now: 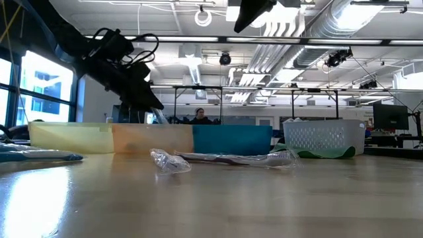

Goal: Pick & Place Toothbrushes
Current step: Put the blue toothbrush into the orange bin, then put the yellow toothbrush into the yellow bin

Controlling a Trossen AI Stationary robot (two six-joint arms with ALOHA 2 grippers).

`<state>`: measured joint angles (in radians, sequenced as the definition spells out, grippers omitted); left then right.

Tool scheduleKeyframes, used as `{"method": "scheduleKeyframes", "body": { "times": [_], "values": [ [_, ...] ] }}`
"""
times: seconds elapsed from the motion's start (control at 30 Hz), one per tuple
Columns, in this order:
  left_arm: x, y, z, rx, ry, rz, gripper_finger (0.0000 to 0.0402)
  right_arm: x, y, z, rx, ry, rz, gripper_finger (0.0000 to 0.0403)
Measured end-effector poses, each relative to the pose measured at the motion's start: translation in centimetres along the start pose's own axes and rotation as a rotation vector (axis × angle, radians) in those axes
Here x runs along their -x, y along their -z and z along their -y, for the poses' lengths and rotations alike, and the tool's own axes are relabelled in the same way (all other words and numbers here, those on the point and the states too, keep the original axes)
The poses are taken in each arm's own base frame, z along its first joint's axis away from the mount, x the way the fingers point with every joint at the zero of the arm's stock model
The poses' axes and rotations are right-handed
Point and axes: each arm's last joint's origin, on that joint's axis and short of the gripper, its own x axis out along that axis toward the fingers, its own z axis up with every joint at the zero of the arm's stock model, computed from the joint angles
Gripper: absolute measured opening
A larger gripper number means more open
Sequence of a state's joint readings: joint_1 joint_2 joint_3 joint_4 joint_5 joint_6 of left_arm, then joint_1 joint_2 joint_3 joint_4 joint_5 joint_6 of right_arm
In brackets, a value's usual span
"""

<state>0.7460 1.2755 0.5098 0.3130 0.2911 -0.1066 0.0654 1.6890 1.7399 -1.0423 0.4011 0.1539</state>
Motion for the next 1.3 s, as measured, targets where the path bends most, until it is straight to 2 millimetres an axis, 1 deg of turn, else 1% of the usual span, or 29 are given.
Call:
{"method": "scheduleKeyframes", "body": {
  "times": [0.1,0.2,0.47,0.57,0.7,0.93,1.03,1.1,1.2,1.3],
  "values": [
    [0.0,-0.4,-0.1,-0.116,-0.055,0.045,0.0169,0.0,0.0,0.0,-0.001,0.000,0.001,0.0003],
    [0.0,-0.9,-0.1,-0.211,-0.084,0.088,0.0183,0.0,0.0,0.0,-0.001,0.000,0.002,0.0002],
    [0.2,-1.5,-0.4,-0.357,-0.202,0.136,0.0188,-0.2,-0.1,0.4,-0.011,0.007,0.000,0.0002],
    [0.2,-1.6,-0.3,-0.368,-0.198,0.144,0.0188,-0.3,-0.1,0.7,-0.018,0.012,-0.003,0.0002],
    [0.2,-1.7,-0.1,-0.375,-0.128,0.156,0.0188,-0.6,0.0,1.1,-0.024,0.004,-0.019,0.0002],
    [0.2,-1.6,0.1,-0.341,-0.036,0.154,0.0186,-2.0,1.0,0.6,-0.015,0.006,-0.055,0.0002],
    [0.3,-1.6,0.3,-0.346,0.007,0.158,0.0171,-3.1,1.6,0.1,-0.015,-0.030,-0.068,0.0002],
    [0.7,-1.8,0.5,-0.361,0.033,0.166,0.0151,-3.9,2.0,-0.3,-0.018,-0.055,-0.066,0.0002],
    [1.6,-2.0,0.9,-0.372,0.077,0.156,0.0110,-5.3,2.8,-0.8,-0.034,-0.071,-0.052,0.0002],
    [3.0,-1.9,1.4,-0.390,0.094,0.115,0.0061,-6.7,3.9,-1.2,-0.058,-0.075,-0.032,0.0002]
  ]
}}
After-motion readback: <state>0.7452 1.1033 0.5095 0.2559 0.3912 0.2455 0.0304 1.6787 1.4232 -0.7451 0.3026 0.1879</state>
